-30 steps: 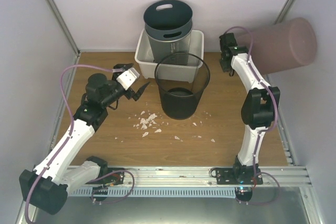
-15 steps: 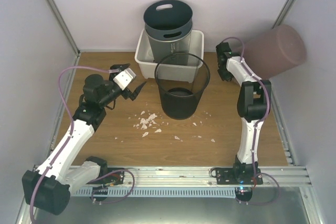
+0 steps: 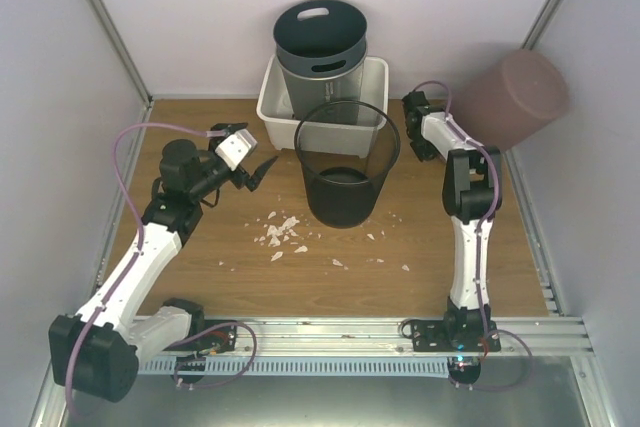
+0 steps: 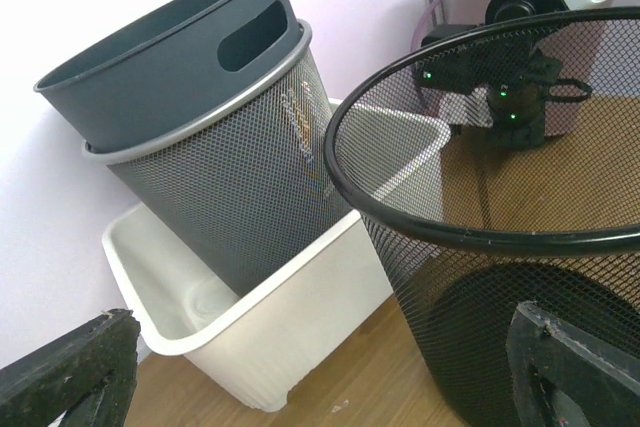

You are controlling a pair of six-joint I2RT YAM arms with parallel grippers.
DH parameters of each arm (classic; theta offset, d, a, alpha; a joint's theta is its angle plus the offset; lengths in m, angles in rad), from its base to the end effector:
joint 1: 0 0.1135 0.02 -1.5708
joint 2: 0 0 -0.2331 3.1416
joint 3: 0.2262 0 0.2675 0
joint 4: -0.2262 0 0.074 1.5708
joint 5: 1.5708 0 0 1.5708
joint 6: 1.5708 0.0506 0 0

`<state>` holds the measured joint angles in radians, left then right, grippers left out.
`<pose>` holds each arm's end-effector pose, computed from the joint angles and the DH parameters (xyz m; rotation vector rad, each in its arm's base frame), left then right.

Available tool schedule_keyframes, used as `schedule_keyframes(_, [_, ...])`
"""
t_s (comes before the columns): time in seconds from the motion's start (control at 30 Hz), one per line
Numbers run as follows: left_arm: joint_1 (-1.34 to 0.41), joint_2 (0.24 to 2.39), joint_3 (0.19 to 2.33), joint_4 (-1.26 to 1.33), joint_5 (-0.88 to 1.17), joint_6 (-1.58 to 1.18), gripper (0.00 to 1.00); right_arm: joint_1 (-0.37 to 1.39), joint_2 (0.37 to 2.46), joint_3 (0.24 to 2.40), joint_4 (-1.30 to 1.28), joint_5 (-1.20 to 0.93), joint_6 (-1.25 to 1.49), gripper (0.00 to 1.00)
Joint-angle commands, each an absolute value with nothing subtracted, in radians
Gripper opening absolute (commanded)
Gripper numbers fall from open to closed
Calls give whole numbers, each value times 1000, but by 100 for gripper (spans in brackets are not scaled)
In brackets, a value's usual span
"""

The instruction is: Turn the large container upside down

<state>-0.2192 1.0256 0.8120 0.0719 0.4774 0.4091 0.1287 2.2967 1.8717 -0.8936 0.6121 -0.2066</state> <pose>0.2725 -0.0845 0.2994 0.8498 1.4766 -0.2667 0.4656 0.0309 0.1232 -0.3545 2.7626 -0.8925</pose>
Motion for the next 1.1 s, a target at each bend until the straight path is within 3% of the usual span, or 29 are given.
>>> schedule_keyframes(0.0, [-204, 1039, 795, 145, 512, 393, 99, 148, 2332, 1941, -878, 678, -222, 0])
schedule_keyframes(0.13, [-198, 1052, 801, 144, 517, 389, 99, 160, 2346, 1955, -866, 682, -232, 2])
schedule_keyframes(0.33, [-194, 1052, 801, 140, 521, 391, 99, 165, 2386, 1975, -866, 677, -241, 21])
schedule_keyframes(0.7, [-189, 1063, 808, 130, 526, 391, 99, 173, 2428, 1996, -892, 629, -220, 43])
schedule_keyframes(0.8, [-190, 1065, 811, 129, 526, 386, 99, 174, 2422, 1994, -909, 568, -209, 51])
schedule_keyframes(1.0, [-189, 1061, 812, 123, 517, 385, 99, 186, 2406, 1991, -949, 400, -196, 58])
schedule_keyframes(1.03, [-189, 1060, 814, 119, 518, 385, 99, 191, 2400, 1991, -956, 371, -195, 77])
schedule_keyframes(1.07, [-189, 1059, 817, 115, 518, 386, 99, 195, 2396, 1991, -964, 349, -190, 82])
